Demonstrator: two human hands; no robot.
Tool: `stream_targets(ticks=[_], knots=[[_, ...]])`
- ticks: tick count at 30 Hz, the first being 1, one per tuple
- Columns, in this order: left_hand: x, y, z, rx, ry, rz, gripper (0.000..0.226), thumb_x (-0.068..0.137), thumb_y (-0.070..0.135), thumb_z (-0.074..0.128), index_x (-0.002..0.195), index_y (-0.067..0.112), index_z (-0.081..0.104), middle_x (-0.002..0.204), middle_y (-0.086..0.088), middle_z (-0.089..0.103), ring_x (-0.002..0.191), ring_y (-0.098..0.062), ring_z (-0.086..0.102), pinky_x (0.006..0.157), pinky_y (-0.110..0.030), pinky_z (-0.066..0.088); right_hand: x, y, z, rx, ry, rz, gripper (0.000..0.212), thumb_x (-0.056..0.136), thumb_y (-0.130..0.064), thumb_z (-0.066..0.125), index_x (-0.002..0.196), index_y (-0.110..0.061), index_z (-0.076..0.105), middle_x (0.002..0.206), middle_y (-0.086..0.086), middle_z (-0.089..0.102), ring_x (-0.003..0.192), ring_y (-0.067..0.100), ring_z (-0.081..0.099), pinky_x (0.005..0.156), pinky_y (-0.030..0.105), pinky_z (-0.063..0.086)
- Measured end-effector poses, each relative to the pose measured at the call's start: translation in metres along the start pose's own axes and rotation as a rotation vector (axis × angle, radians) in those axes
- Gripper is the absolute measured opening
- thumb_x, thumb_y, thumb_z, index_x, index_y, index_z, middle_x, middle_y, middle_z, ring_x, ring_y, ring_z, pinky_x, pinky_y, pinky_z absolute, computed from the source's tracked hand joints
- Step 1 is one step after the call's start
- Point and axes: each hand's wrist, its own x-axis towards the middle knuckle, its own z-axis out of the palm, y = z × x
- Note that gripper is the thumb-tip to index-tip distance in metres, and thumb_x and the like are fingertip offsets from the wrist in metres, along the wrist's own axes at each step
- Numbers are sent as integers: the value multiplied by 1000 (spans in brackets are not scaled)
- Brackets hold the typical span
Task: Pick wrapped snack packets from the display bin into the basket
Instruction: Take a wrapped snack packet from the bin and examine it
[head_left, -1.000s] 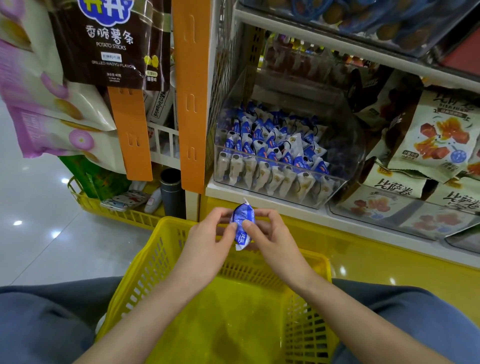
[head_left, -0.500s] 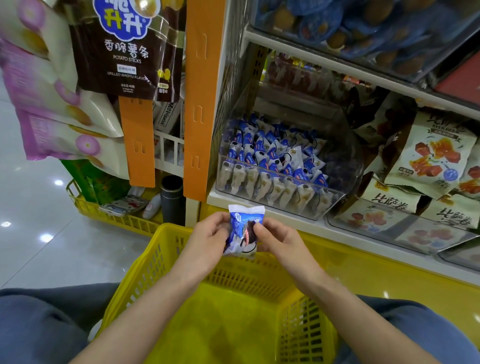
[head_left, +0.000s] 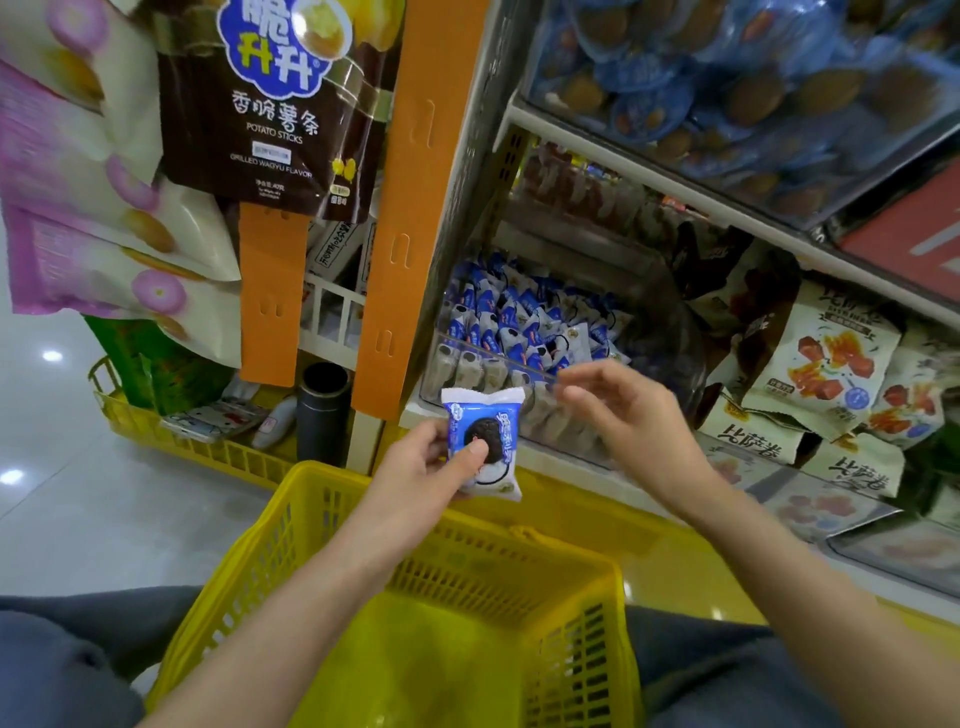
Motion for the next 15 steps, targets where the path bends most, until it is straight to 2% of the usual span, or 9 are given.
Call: stream_targets(ticks=[1,3,6,8,12,15], knots=[[1,1,1,-14,12,8,10,92,14,54,98,23,56,100,1,67,74,2,64,62,-13,52,13,2,-12,-123,33,-31,14,89,-21,57,100,-28,61,94,-19,63,84,-10,59,72,2,45],[3,2,1,-33,27,20,11,92,15,53,99,24,56,98,3,68,73,3,65,65,-16,54,39,10,-31,-358,25,-23,19,90,-19,57,109,-22,62,99,-11,62,83,-5,57,72,3,42],[6,4,1,-61,42,33,13,92,17,54,98,29,56,97,8,67,80,-1,66,71,-21,56,72,25,-43,-638,-138,202,28,93,-18,53,121,-16,57,118,4,59,99,16,58,84,23,45],[7,4,0,-77,51,49,15,92,17,54,94,32,55,98,7,67,83,-3,65,72,-23,56,83,34,-42,-820,-249,286,30,95,-16,48,124,-14,55,126,8,55,107,21,56,91,31,44],[7,5,-3,-95,52,65,16,92,20,54,98,35,54,98,11,66,87,-5,65,70,-21,55,86,42,-35,-995,-324,329,30,98,-12,38,124,-12,53,126,11,53,110,23,54,91,30,43],[8,5,-4,-107,58,65,15,92,22,54,96,36,53,98,11,66,88,-6,66,71,-22,56,87,42,-33,-995,-361,342,28,97,-13,38,117,-11,57,122,11,55,107,23,55,87,29,43]])
